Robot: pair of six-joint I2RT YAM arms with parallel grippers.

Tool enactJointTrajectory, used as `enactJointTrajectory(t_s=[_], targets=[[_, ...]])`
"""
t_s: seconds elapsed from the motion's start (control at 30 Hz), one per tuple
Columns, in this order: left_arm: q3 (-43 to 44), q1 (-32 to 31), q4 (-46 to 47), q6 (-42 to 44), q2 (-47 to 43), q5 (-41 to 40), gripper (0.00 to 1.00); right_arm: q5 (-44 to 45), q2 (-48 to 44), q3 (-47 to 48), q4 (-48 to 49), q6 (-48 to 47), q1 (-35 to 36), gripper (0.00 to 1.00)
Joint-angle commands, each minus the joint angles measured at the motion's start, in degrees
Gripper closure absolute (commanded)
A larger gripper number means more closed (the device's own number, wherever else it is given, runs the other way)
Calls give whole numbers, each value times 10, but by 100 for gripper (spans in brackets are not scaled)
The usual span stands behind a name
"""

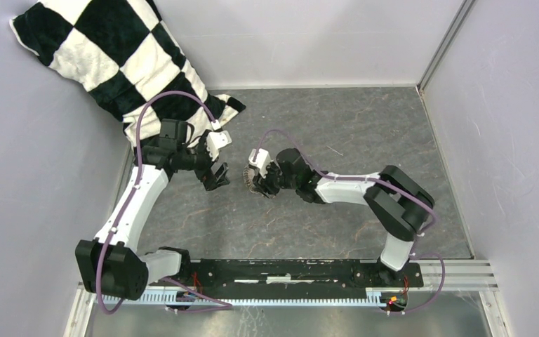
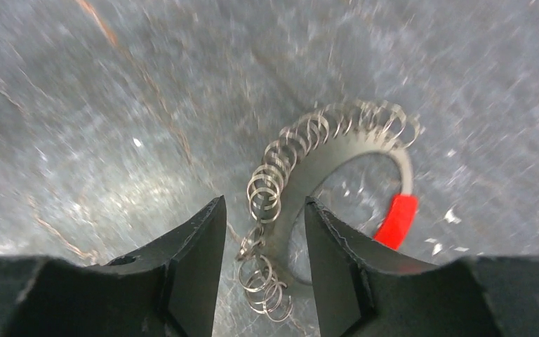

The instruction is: Put the keys on the keyring

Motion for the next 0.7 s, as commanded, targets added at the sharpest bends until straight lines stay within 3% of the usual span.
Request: enactJointTrajectory(t_s=[0.0,0.3,0.5,0.6,0.67], targets=[[23,2,23,-20,21,23,0,13,53,15,-13,-23,3,49],[21,10,27,-26,12,13,0,19,104,55,-23,-34,15,64],[22,15,27,-28,11,9,0,42,120,49,-24,-34,21,81],[23,17,27,-27,10,6,0,46,119,45,-23,-33,23,99],[20,19,26,-25,10,4,0,51,111,41,-18,-31,22,100]])
